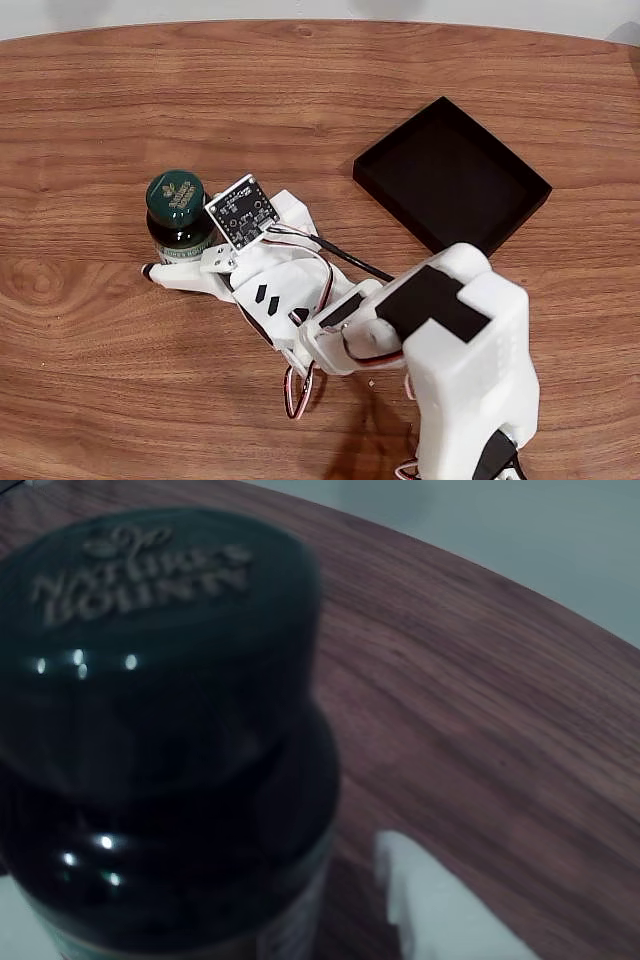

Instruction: Pick up the pill bottle and place it in the black box.

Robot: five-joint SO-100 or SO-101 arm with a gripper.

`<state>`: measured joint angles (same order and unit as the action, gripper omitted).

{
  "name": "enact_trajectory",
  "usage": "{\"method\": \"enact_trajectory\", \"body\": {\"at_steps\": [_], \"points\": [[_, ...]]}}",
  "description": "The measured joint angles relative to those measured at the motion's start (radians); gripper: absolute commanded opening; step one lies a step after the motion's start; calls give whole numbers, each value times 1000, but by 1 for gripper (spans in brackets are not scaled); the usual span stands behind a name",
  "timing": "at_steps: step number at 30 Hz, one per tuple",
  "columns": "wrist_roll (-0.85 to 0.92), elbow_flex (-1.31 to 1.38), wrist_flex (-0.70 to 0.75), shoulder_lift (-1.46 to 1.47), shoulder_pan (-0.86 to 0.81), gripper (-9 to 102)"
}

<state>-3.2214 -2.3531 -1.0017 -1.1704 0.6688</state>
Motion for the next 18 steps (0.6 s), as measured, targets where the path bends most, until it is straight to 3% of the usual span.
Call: {"method": "enact_trajectory", "body": {"at_steps": [6, 18], "points": [[12, 25, 0, 26, -3, 35], [29, 29, -51, 41, 3, 17]]}}
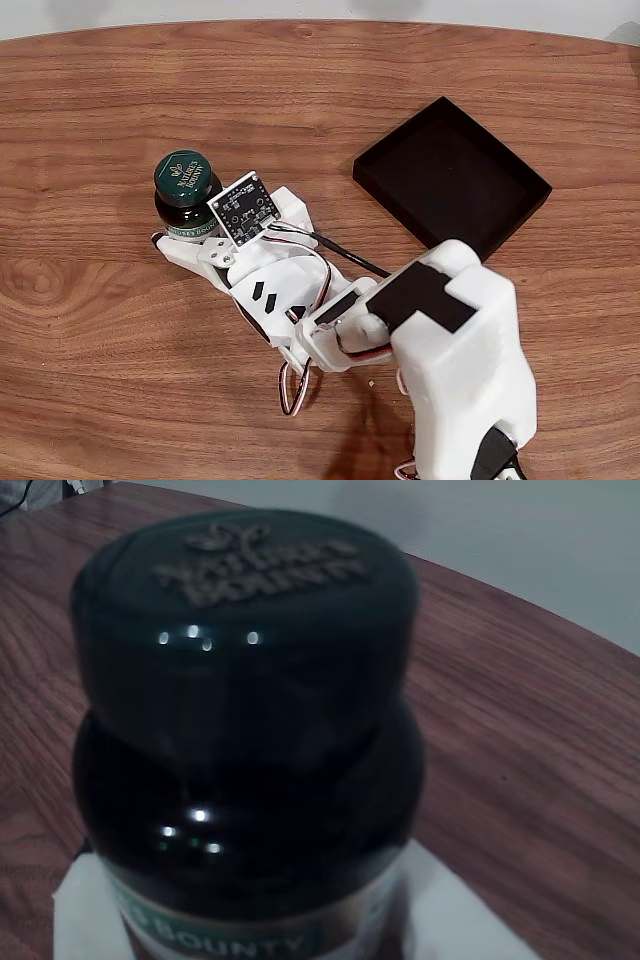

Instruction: Pick up the pill bottle and place it in the black box.

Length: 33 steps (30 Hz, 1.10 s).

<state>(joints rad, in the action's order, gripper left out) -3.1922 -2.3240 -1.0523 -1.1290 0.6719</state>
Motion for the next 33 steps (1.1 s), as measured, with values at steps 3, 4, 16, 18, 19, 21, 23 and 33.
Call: {"method": "enact_trajectory", "body": {"at_steps": [3, 4, 16, 18, 19, 21, 23, 33], "points": [[2, 0, 0, 0, 2, 15], [3, -2, 0, 0, 2, 14], [-2, -77, 11, -81, -14, 13], [-2, -94, 34, -121, -37, 13], [-3, -103, 44, -143, -51, 13], [-3, -124, 61, -189, -80, 13], [-12, -147, 77, -235, -109, 13], [12, -275, 104, -492, -298, 12]]}}
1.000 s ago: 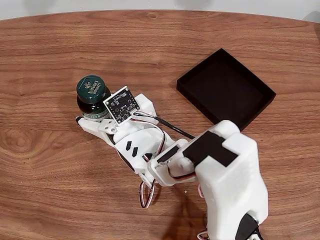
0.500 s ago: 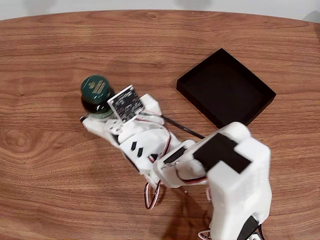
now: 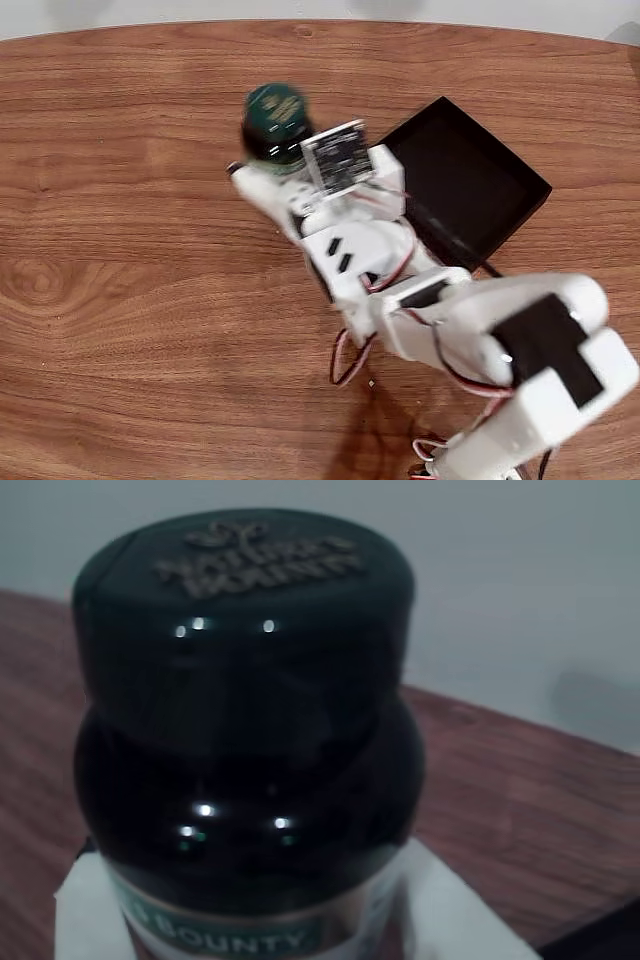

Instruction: Pick up the pill bottle and place it in the black box.

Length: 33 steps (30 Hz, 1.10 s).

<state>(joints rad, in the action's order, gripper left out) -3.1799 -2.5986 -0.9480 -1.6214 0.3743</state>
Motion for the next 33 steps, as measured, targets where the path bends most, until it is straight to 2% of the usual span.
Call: {"method": "enact_trajectory", "body": {"at_steps": [9, 24, 30, 33], "points": [[107, -87, 18, -141, -193, 12], [196, -98, 69, -147, -410, 11], [202, -75, 26, -43, -422, 11], [202, -18, -46, 67, -426, 11]]}}
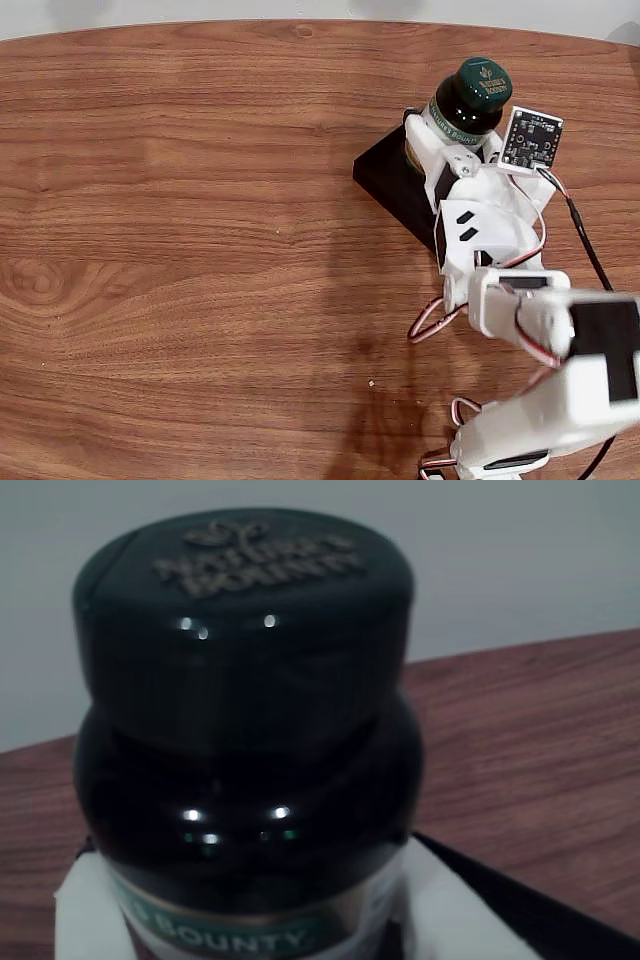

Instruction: Pick up the pill bottle and place it in the black box.

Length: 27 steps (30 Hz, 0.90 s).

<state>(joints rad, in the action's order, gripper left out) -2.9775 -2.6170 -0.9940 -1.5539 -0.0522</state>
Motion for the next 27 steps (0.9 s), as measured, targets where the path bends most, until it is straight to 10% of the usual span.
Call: {"method": "enact_trajectory", "body": {"at_steps": [27], "points": [[-130, 333, -172, 508, -37, 11]]}}
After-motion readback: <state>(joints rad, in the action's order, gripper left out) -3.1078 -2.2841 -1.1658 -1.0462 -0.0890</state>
